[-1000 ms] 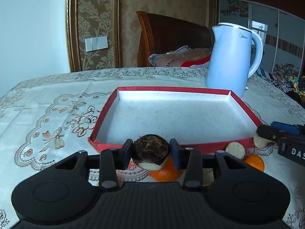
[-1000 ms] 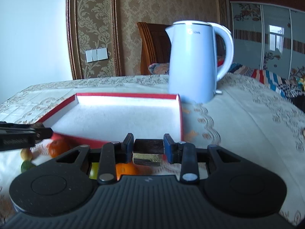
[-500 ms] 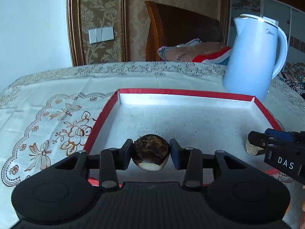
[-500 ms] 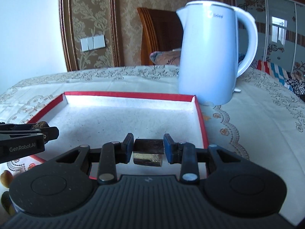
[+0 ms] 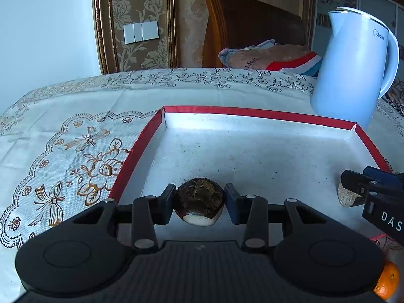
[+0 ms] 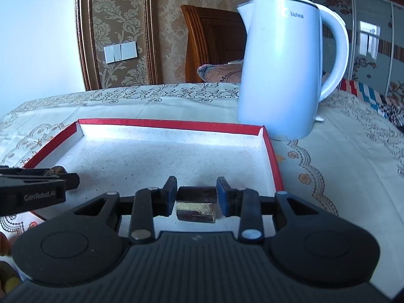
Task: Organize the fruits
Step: 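Carry both held pieces over the red tray and open the right tool to drop the cylinder, then open the left tool to release the brown fruit into the tray while the right tool withdraws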
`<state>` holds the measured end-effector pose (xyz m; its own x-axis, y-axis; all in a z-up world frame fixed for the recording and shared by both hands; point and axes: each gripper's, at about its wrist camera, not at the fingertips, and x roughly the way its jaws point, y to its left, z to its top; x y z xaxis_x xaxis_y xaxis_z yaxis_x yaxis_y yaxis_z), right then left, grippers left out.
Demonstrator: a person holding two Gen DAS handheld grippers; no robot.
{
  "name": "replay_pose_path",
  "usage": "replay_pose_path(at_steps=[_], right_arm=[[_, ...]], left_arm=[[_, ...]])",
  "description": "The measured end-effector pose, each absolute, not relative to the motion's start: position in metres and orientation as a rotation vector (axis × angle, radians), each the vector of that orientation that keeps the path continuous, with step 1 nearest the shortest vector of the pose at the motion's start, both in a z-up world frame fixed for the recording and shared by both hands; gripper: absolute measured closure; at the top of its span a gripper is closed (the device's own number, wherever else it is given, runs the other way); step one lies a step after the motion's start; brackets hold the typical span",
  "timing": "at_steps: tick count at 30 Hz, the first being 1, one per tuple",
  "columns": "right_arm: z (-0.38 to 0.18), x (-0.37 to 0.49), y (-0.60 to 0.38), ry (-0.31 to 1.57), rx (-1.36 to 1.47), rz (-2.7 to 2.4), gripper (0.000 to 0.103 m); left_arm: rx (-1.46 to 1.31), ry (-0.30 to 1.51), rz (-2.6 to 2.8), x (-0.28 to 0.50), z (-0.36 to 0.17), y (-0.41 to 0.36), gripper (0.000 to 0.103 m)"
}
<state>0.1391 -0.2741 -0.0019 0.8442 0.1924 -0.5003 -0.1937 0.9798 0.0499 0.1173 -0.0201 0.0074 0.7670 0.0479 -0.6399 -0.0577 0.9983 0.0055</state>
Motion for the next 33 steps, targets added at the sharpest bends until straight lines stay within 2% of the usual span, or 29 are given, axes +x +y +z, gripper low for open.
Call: replay_pose_path(at_steps=[13,16,18,22,24,33], right_arm=[[-0.001,0.138,-0.271,0.519,0.003,0.236,0.071],[-0.001,0.136,-0.271,0.512,-0.001,0.232,0.063],[-0.001,0.135,-0.27,0.499,-0.008,0.224,0.061],[-0.001,0.133,-0.27,0.492,-0.012,0.218,0.05],[0.0,0.132,-0.27,0.486,-0.015,0.214,0.049],[-0.001,0.13,-0.27,0.471,-0.026,0.199,0.031]], left_arm=[[-0.008,0.728,0.054,0.119,0.004,-0.022,0.062],[-0.013,0.729,0.058,0.12,0.005,-0.021,0.062],[-0.015,0.726,0.06,0.12,0.005,-0.021,0.062],[-0.013,0.724,0.063,0.119,0.005,-0.021,0.062],[-0.013,0.723,0.062,0.118,0.004,-0.021,0.062],[-0.009,0.676,0.068,0.111,0.009,-0.022,0.062]])
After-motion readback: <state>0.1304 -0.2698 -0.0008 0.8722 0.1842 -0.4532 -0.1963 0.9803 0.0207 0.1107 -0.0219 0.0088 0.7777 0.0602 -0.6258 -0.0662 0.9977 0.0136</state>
